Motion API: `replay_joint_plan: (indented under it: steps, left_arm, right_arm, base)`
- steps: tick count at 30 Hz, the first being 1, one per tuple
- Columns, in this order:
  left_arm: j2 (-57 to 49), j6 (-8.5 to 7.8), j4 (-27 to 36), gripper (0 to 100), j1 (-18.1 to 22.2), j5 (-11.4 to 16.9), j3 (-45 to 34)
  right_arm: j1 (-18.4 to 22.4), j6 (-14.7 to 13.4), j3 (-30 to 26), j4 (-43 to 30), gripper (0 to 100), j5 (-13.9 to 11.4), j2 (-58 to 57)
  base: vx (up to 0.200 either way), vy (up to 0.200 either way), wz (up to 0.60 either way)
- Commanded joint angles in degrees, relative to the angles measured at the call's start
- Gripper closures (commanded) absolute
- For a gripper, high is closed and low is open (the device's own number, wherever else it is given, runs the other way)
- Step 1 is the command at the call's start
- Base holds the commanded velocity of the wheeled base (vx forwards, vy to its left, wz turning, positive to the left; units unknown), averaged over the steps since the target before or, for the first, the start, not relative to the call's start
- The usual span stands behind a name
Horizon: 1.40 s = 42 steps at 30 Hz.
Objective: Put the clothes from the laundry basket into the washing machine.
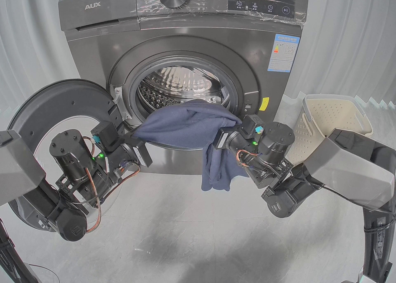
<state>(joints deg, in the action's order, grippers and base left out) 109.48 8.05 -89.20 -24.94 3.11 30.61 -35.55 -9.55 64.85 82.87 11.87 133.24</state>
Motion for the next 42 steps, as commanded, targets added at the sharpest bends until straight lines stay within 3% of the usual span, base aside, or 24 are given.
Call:
replay_joint_plan:
  steps: [1,10,16,20,32,33,42]
  left_arm:
    - [3.37,-0.31,0.17,100,1.12,1.64,-1.61]
    - [7.76,-0.49,0.08,100,3.58,2.6,-2.05]
    - [9.34,-0.75,0.17,100,3.5,2.69,-2.84]
    - [10.75,-1.81,0.17,100,3.5,2.78,-3.45]
    - [11.28,-2.16,0.17,100,3.32,3.92,-5.3]
    - [11.28,-2.16,0.17,0,3.41,4.36,-5.39]
    - [10.66,-2.16,0.17,0,3.5,4.54,-5.56]
  right_arm:
    - [0.04,0.05,-0.25,0.27,100,-0.1,-2.9]
    - [-0.84,0.05,-1.66,0.36,100,-0.1,-3.52]
    - [-1.89,-0.03,-1.57,0.36,100,-0.1,-3.6]
    - [-2.16,-0.03,-1.57,0.36,100,-0.1,-3.6]
    - [-2.68,-0.03,-1.57,0.36,100,-0.1,-3.6]
    - [-2.77,-0.03,-1.57,0.36,100,-0.1,-3.6]
    - [0.3,0.05,-1.13,-0.08,100,-0.1,-3.43]
  base:
    - [0.0,0.0,0.0]
    - [0.0,0.0,0.0]
    - [0.0,0.0,0.0]
    - [0.0,0.0,0.0]
    - [0.0,0.0,0.0]
    - [0.0,0.0,0.0]
    - [0.0,0.0,0.0]
